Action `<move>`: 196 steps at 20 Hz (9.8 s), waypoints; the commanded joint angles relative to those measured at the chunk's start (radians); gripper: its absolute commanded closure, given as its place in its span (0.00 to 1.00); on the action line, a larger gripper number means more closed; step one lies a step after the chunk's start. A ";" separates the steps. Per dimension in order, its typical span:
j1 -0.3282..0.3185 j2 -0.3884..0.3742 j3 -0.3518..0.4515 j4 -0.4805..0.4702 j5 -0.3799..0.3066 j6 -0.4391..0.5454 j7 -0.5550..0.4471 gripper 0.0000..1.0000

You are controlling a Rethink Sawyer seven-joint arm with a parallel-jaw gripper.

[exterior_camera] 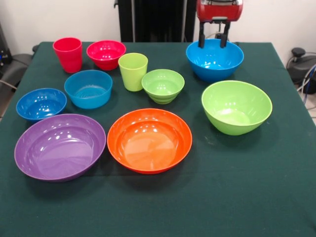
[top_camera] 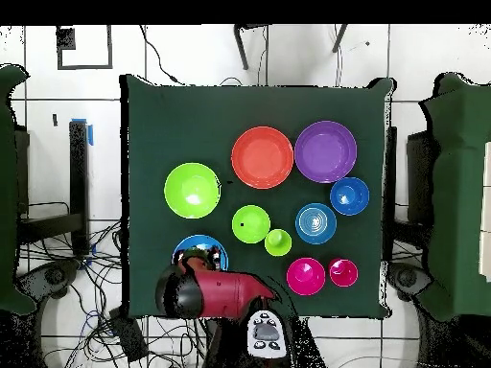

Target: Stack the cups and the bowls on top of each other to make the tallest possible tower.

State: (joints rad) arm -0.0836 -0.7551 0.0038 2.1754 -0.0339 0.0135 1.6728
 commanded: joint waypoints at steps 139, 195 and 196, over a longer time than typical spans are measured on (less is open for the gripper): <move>-0.582 0.158 0.365 -0.482 -0.473 0.486 -0.162 0.00; -0.560 0.405 0.173 -0.444 -0.658 0.077 0.059 1.00; -0.560 0.402 0.176 -0.447 -0.655 0.082 0.057 1.00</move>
State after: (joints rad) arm -0.6225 -0.4348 0.0818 1.7559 -0.6690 0.1215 1.6728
